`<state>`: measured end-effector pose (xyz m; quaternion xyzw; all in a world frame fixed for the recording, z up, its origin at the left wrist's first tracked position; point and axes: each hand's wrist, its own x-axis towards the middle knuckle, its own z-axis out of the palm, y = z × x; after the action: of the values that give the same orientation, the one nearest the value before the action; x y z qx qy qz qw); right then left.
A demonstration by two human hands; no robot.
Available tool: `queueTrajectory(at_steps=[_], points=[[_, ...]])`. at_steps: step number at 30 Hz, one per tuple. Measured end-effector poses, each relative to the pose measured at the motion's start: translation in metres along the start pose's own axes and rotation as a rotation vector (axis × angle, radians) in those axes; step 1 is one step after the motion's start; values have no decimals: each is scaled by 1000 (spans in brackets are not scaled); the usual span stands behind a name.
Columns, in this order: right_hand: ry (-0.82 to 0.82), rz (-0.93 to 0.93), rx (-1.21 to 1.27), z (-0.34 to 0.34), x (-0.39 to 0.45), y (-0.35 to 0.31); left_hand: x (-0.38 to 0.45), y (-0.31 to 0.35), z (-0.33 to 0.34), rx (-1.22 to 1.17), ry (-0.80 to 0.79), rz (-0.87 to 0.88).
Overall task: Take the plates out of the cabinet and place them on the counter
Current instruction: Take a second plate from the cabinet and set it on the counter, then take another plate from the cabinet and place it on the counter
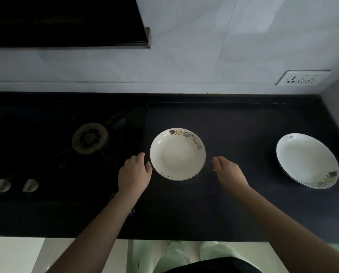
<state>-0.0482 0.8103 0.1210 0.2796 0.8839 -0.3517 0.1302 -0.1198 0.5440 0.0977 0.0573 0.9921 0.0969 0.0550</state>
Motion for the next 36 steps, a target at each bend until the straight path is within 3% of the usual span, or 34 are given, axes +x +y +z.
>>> queueTrajectory(at_steps=[4,10,16,26,36], points=[[17,-122,-97,1,-28,0,-23,-2,2,94,57,141],[36,-313,-336,6,-67,16,-67,-1,1,37,86,168],[43,-455,-483,6,-118,48,-130,10,-7,126,-29,212],[124,-539,-513,-17,-220,134,-271,44,-5,147,-50,156],[68,-692,-475,-1,-286,117,-382,-2,-32,175,-20,-9]])
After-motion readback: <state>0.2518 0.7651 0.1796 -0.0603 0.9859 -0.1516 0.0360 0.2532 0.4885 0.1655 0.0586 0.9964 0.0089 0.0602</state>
